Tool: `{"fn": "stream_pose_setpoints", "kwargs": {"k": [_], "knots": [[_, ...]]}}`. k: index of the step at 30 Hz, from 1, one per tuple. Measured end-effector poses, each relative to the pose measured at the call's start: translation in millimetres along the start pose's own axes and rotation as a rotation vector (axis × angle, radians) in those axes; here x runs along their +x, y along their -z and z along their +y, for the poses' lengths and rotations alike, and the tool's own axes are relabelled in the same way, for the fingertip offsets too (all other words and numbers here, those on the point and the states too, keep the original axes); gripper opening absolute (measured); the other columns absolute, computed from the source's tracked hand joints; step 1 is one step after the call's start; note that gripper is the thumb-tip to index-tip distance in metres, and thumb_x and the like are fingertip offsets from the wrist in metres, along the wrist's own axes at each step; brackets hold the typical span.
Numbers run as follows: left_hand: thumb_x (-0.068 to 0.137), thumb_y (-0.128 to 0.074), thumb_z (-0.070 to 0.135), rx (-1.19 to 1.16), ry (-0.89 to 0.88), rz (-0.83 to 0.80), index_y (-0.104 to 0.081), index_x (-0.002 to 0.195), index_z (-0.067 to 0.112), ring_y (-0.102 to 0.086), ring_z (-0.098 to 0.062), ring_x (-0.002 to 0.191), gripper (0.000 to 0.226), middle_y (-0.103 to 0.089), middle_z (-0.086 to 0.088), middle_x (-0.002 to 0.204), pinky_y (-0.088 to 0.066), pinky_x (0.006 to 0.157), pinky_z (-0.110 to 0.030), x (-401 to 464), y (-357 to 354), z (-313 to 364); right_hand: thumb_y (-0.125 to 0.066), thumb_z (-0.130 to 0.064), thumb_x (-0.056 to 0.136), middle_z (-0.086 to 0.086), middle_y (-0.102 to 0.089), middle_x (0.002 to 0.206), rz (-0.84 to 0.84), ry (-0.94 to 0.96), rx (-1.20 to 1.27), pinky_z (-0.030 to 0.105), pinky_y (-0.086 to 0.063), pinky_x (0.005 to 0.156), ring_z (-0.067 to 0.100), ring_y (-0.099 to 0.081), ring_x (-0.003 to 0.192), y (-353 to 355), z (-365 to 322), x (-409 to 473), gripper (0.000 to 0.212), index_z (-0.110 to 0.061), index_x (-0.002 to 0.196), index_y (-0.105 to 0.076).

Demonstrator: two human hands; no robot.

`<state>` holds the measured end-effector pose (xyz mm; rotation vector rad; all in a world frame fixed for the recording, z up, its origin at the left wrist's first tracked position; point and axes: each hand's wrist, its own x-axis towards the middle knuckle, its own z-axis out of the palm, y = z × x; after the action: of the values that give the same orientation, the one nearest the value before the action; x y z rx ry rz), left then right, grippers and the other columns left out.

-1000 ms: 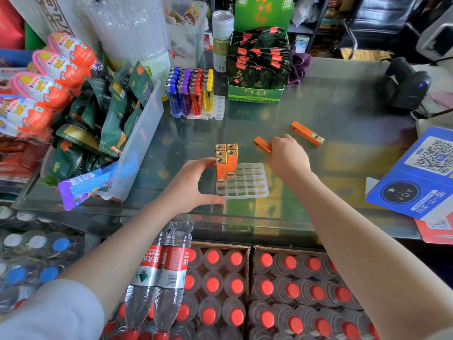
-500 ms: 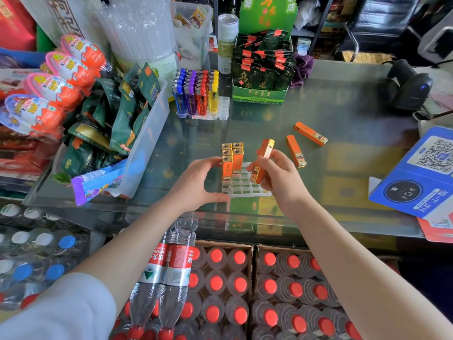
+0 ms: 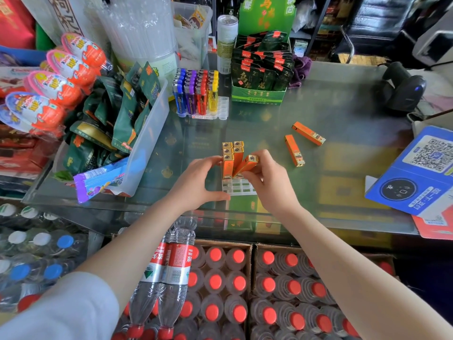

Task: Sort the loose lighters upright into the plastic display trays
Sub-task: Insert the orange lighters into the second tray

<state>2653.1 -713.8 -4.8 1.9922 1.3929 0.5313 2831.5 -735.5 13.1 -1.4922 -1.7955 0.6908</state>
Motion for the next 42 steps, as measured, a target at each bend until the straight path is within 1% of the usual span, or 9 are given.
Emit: {"fn": "stream_pose_setpoints", "kwargs": {"k": [3,12,19,23,25,30,37,39,42], "knots": [[0.063,-0.078,0.037,0.001,-0.001,-0.002,-0.038,0.131,0.021,-0.033,-0.015,0.125,0.081,-0.044,0.001,0.133,-0.030,0.102,-0.033,-0.4,0.0,-0.4,-0.056,-0.012,0.088,0.013,-0.065,0.093,-0.024,0.034,-0.115,0.038,-0.048,0.067,0.028,-0.059,0.080,-0.8,-0.5,2.5,0.021,-0.014,0.086,-0.036],[0.065,-0.077,0.037,0.018,-0.004,0.003,-0.038,0.131,0.022,-0.033,-0.014,0.126,0.079,-0.043,0.002,0.135,-0.029,0.102,-0.033,-0.6,-0.3,0.8,-0.054,-0.027,0.090,0.012,-0.067,0.095,-0.027,0.049,-0.365,0.041,-0.052,0.061,0.035,-0.061,0.078,-2.9,-0.1,7.8,0.022,-0.006,0.093,-0.050],[0.063,-0.077,0.040,0.017,-0.012,0.010,-0.039,0.130,0.023,-0.034,-0.011,0.123,0.079,-0.045,0.004,0.133,-0.030,0.101,-0.034,0.9,-1.9,-4.8,-0.061,-0.030,0.085,0.007,-0.065,0.088,-0.062,0.148,-0.385,0.036,-0.051,0.061,0.026,-0.058,0.081,4.4,10.9,11.0,0.023,-0.008,0.090,-0.059],[0.063,-0.077,0.040,0.012,0.011,-0.001,-0.038,0.129,0.027,-0.033,-0.010,0.124,0.077,-0.043,0.006,0.133,-0.030,0.102,-0.036,0.7,-1.7,-3.2,-0.058,-0.019,0.085,0.011,-0.063,0.099,0.109,0.060,-0.329,0.038,-0.047,0.076,0.030,-0.055,0.094,22.8,32.4,17.8,0.013,-0.009,0.093,-0.061],[0.063,-0.077,0.041,0.013,0.024,-0.004,-0.038,0.129,0.029,-0.032,-0.010,0.125,0.077,-0.042,0.006,0.134,-0.030,0.102,-0.037,0.2,-1.4,-1.7,-0.055,-0.017,0.085,0.016,-0.057,0.113,0.230,-0.072,-0.430,0.041,-0.042,0.083,0.037,-0.049,0.103,28.7,44.3,22.4,0.021,-0.007,0.103,-0.059],[0.064,-0.076,0.042,0.027,0.044,-0.010,-0.037,0.129,0.031,-0.032,-0.010,0.125,0.076,-0.041,0.006,0.136,-0.029,0.102,-0.035,0.3,-1.7,-2.1,-0.048,-0.031,0.091,0.020,-0.043,0.129,0.144,-0.463,-0.560,0.046,-0.036,0.092,0.039,-0.039,0.115,36.5,59.8,32.1,0.044,-0.004,0.126,-0.040],[0.065,-0.076,0.041,0.035,0.041,-0.011,-0.038,0.128,0.031,-0.032,-0.010,0.125,0.075,-0.040,0.006,0.137,-0.029,0.102,-0.035,-0.4,-1.2,-1.0,-0.048,-0.026,0.092,0.017,-0.054,0.115,0.060,-0.288,-0.811,0.041,-0.034,0.087,0.036,-0.042,0.109,37.2,60.4,38.6,0.027,-0.004,0.107,-0.055],[0.065,-0.076,0.041,0.036,0.043,-0.011,-0.038,0.128,0.031,-0.032,-0.010,0.126,0.075,-0.040,0.006,0.137,-0.029,0.103,-0.036,-0.6,-1.1,-1.2,-0.048,-0.024,0.092,0.016,-0.056,0.109,0.032,-0.195,-0.763,0.039,-0.038,0.078,0.034,-0.048,0.101,36.1,55.3,36.2,0.024,-0.004,0.103,-0.056],[0.065,-0.076,0.040,0.030,0.025,-0.005,-0.038,0.129,0.030,-0.032,-0.009,0.125,0.075,-0.042,0.007,0.136,-0.028,0.103,-0.035,-0.7,-1.2,-1.8,-0.050,-0.025,0.092,0.010,-0.059,0.095,0.119,-0.163,-0.376,0.032,-0.041,0.064,0.027,-0.054,0.079,33.4,41.9,25.1,0.021,-0.006,0.099,-0.056]]}}
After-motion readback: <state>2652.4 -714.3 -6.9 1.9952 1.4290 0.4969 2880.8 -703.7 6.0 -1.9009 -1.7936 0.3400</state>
